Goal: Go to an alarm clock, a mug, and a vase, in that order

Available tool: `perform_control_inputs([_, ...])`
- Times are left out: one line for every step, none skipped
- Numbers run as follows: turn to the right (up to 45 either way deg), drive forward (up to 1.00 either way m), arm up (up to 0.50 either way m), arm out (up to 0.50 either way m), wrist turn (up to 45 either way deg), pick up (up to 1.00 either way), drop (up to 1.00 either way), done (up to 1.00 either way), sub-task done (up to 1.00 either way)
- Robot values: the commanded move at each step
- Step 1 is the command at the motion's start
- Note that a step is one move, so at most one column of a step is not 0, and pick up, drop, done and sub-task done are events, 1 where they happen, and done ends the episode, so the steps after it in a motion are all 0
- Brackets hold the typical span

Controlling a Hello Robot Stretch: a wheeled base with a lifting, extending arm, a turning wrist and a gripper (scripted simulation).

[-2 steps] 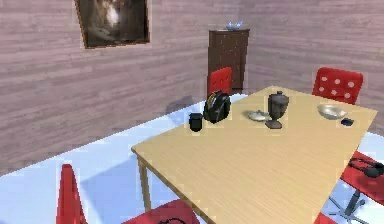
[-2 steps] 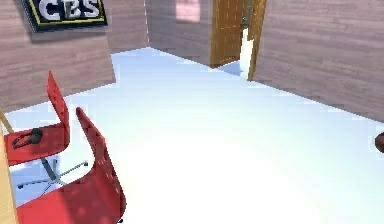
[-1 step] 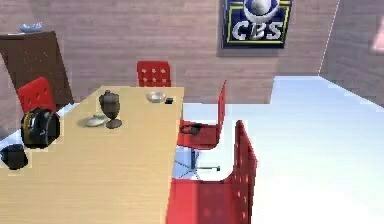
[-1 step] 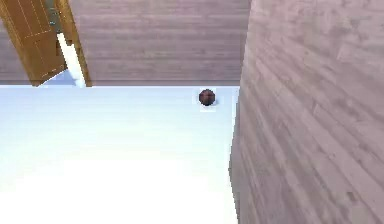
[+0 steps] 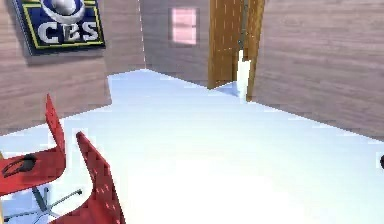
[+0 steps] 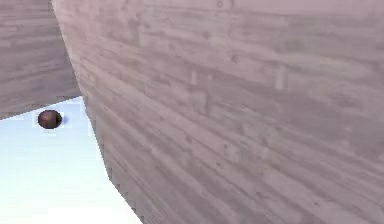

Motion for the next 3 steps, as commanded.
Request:
perform_control_inputs([33.0, 0.00, 0.00, 0.00, 0.0, 0.00, 0.00, 0.00, 0.00])
perform_control_inputs([0.0, 0.15, 0.00, 0.00, 0.0, 0.00, 0.00, 0.00, 0.00])
perform_control_inputs([-9.0, 0.00, 0.00, 0.00, 0.0, 0.00, 0.00, 0.00, 0.00])
